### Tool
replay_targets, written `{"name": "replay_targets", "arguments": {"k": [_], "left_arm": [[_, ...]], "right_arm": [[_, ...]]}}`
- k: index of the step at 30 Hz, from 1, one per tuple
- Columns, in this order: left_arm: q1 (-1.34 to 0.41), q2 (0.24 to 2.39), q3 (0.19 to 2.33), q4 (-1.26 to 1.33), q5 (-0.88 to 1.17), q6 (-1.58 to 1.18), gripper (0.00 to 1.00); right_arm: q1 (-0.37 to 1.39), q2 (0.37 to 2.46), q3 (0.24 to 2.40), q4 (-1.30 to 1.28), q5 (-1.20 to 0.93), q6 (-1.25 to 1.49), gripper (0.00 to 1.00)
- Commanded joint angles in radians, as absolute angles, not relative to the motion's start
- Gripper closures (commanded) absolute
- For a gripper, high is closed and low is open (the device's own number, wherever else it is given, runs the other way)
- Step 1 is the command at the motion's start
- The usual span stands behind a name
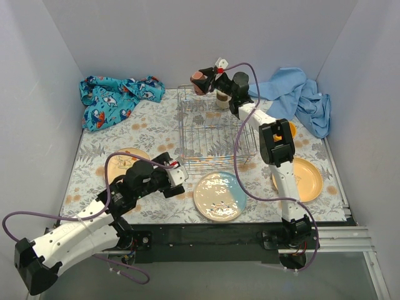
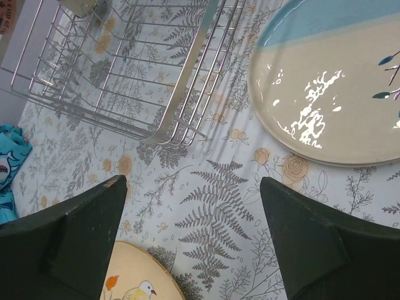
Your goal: Load the mixed dishes into the dish rack
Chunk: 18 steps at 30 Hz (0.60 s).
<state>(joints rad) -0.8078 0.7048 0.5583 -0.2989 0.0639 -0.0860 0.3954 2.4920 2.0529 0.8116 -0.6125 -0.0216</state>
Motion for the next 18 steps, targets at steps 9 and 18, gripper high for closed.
{"name": "replay_targets", "arguments": {"k": [9, 18], "left_arm": [[-0.807, 0.742, 0.56, -0.308, 0.052, -0.147, 0.12], [-0.808, 0.795, 0.572, -0.293, 0.048, -0.193, 0.13]], "right_arm": [[0.361, 2.605, 2.181, 1.0, -0.888, 0.035, 0.86], [0.342, 2.652, 2.233, 1.034, -0.899, 0.064, 0.88]]}}
